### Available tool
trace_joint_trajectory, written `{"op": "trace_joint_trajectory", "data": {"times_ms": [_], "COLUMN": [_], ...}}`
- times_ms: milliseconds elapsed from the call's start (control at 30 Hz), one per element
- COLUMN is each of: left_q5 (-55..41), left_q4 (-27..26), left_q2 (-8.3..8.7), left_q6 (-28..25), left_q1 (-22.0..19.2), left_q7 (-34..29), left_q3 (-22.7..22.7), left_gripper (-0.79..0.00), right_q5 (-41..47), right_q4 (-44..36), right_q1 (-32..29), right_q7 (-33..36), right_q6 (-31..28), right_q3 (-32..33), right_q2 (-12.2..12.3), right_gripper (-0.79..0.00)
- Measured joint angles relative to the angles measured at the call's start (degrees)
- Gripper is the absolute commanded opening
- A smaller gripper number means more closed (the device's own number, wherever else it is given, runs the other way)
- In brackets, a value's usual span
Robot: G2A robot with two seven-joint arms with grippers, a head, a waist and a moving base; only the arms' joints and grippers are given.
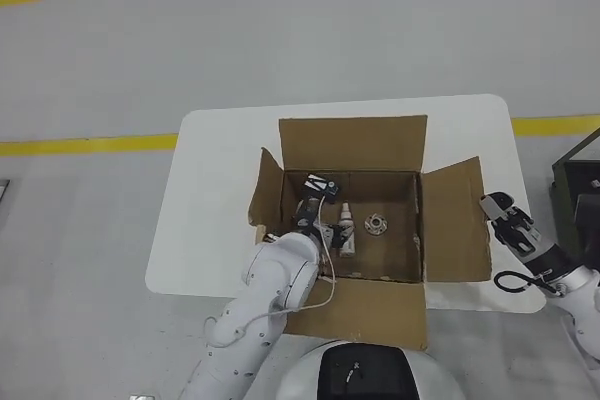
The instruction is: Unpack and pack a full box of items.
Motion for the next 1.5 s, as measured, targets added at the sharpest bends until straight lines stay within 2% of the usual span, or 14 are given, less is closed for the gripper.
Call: {"op": "trace_joint_trajectory", "data": {"times_ms": [167, 367, 533, 567, 667, 1033, 1200, 1267, 1300, 1333, 1367, 1500], "left_q5": [2.8, 4.2, 4.5, 4.6, 4.2, 2.7, 2.7, 2.8, 2.8, 2.8, 2.8, 2.8], "left_q4": [3.2, 7.3, 11.3, 12.4, 14.9, 20.2, 22.0, 22.7, 23.1, 23.3, 23.7, 24.7], "left_q2": [-0.69, -1.84, -2.86, -3.10, -3.70, -5.16, -5.72, -5.92, -6.00, -6.08, -6.18, -6.41], "left_q6": [2.0, 0.8, 1.8, 1.9, 2.5, 3.2, 3.3, 3.3, 3.3, 3.3, 3.2, 3.4], "left_q1": [-3.0, -6.2, -8.2, -8.7, -9.6, -11.1, -11.5, -11.7, -11.7, -11.8, -11.8, -11.6], "left_q7": [-6.8, -11.4, -11.8, -11.9, -11.7, -11.8, -11.7, -11.7, -11.6, -11.5, -11.3, -10.8], "left_q3": [1.2, 4.7, 6.4, 6.8, 7.3, 7.5, 7.6, 7.5, 7.4, 7.4, 7.4, 6.8], "left_gripper": [0.000, 0.000, 0.000, -0.062, -0.163, -0.154, -0.188, -0.342, -0.539, -0.686, -0.785, -0.785], "right_q5": [-0.2, 0.0, -0.3, -0.5, -1.1, -1.6, -1.6, -1.6, -1.6, -1.6, -1.5, -1.5], "right_q4": [-0.4, -0.5, -0.4, -0.4, -0.3, -0.1, 0.1, 0.1, 0.2, 0.2, 0.3, 0.4], "right_q1": [-0.2, -0.7, -0.7, -0.6, -0.4, 0.1, 0.3, 0.4, 0.4, 0.4, 0.4, 0.4], "right_q7": [0.0, -0.1, 0.1, 0.2, 0.3, 0.4, 0.6, 0.6, 0.6, 0.7, 0.7, 0.6], "right_q6": [-0.1, -0.3, -0.3, -0.2, -0.2, 0.1, 0.1, 0.0, 0.0, 0.0, 0.1, 0.0], "right_q3": [0.2, 0.3, 0.3, 0.3, 0.2, 0.2, 0.2, 0.1, 0.1, 0.1, 0.1, 0.3], "right_q2": [-0.1, -0.2, -0.3, -0.3, -0.4, -0.6, -0.7, -0.7, -0.7, -0.7, -0.8, -0.8], "right_gripper": [-0.785, -0.785, -0.785, -0.785, -0.785, -0.785, -0.785, -0.785, -0.785, -0.785, -0.785, -0.785]}}
